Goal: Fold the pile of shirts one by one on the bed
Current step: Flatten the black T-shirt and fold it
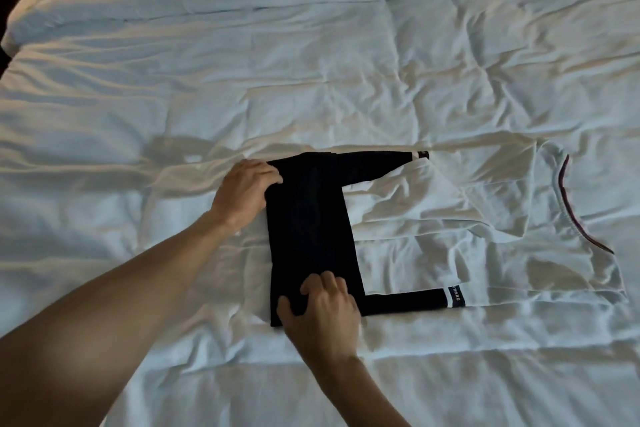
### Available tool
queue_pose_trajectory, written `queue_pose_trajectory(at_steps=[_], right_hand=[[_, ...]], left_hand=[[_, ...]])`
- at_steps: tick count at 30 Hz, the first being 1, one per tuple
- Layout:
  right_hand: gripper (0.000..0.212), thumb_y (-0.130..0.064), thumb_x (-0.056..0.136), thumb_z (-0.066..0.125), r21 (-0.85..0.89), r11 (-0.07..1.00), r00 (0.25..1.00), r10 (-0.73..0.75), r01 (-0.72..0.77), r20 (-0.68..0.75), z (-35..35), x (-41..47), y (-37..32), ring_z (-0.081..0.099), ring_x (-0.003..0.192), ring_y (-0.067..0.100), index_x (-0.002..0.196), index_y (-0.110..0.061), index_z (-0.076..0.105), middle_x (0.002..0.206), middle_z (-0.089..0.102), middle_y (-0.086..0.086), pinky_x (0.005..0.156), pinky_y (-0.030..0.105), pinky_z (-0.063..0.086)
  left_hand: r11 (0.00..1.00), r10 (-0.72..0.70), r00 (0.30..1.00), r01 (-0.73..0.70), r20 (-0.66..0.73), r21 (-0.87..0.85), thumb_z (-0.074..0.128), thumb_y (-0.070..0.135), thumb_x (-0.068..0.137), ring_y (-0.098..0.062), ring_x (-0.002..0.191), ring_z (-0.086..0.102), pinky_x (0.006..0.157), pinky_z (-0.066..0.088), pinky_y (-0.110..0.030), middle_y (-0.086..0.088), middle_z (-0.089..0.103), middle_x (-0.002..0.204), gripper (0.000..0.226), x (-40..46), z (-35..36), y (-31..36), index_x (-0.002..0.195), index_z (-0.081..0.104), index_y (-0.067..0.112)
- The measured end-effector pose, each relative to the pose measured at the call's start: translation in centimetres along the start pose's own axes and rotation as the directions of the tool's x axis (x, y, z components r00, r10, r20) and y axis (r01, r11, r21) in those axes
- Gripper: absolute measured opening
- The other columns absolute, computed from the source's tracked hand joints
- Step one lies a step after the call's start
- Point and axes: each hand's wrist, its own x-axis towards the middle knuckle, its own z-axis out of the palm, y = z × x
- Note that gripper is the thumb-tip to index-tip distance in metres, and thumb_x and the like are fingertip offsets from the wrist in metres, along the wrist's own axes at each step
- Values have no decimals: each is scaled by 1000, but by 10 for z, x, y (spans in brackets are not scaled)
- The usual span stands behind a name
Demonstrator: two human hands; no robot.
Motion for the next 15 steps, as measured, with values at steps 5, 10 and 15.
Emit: queue_pose_trajectory(at_steps=[5, 10, 15], right_hand=[[64, -64, 66, 68, -149, 986, 982, 95, -70, 166, 19, 6, -23, 60, 96, 26, 102, -11, 59, 98, 60, 5, 77, 39, 53], [16, -22, 82, 55, 127, 974, 956, 149, -186, 254, 0, 16, -3, 62, 92, 32, 92, -11, 62, 94, 67, 10, 72, 34, 45], [24, -19, 75, 56, 454, 846, 955, 191, -278, 229, -52, 18, 30, 42, 48, 15, 56, -10, 45, 49, 51, 3, 54, 35, 41]], left_hand=[[981, -11, 969, -38, 249, 193, 57, -8, 87, -27, 149, 25, 118, 24, -44, 0, 32, 160, 73, -10, 5, 11, 151, 40, 22], [990, -44, 963, 6, 265, 143, 59, 11, 88, -19, 137, 43, 113, 25, -43, 11, 57, 141, 48, 8, -12, 16, 130, 64, 33], [999, 23, 991, -27, 134, 32, 60, 34, 69, -17, 105, 61, 114, 24, -43, 6, 71, 86, 20, 44, -51, 33, 81, 75, 28]])
